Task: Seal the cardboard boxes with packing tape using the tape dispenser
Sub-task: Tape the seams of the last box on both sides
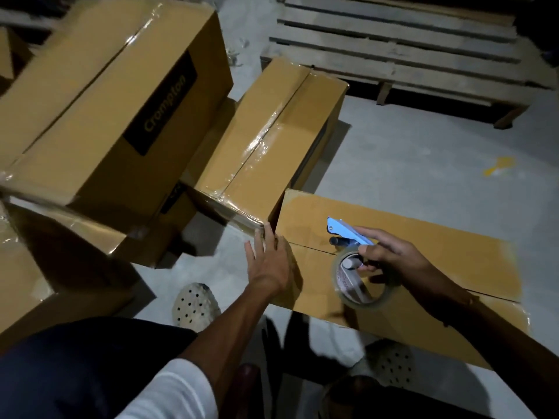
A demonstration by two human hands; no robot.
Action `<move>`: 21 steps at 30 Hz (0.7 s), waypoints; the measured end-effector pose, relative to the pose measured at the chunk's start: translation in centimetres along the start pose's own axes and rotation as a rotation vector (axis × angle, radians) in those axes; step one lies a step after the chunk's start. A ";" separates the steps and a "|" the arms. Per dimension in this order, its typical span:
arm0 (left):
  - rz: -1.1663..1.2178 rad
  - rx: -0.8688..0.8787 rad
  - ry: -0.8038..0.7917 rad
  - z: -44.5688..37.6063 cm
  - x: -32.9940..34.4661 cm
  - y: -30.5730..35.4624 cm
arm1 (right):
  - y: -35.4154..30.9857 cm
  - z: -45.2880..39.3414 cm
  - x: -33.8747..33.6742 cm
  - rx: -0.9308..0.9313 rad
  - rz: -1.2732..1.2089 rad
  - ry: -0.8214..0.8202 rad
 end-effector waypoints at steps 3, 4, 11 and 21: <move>0.497 -0.090 -0.048 2.9 -4.2 1.1 | -1.9 0.8 0.7 -0.089 0.025 -0.027; 0.825 -0.147 -0.274 4.1 -3.6 1.9 | -2.4 1.1 0.7 -0.109 0.058 -0.019; 1.437 -0.194 -0.776 9.5 -4.5 5.2 | -3.4 4.3 0.9 -0.252 0.374 0.026; 1.365 -0.194 -0.366 9.0 -4.3 2.0 | -3.4 6.2 3.4 -0.346 0.781 -0.142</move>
Point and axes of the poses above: each hand's wrist, its own z-axis away from the middle knuckle, its own x-axis out of the palm, y = z × x, the point moved 10 cm from there along -z, towards the middle knuckle, and after that the axes turned 9 degrees about -x, right-handed, at the moved point
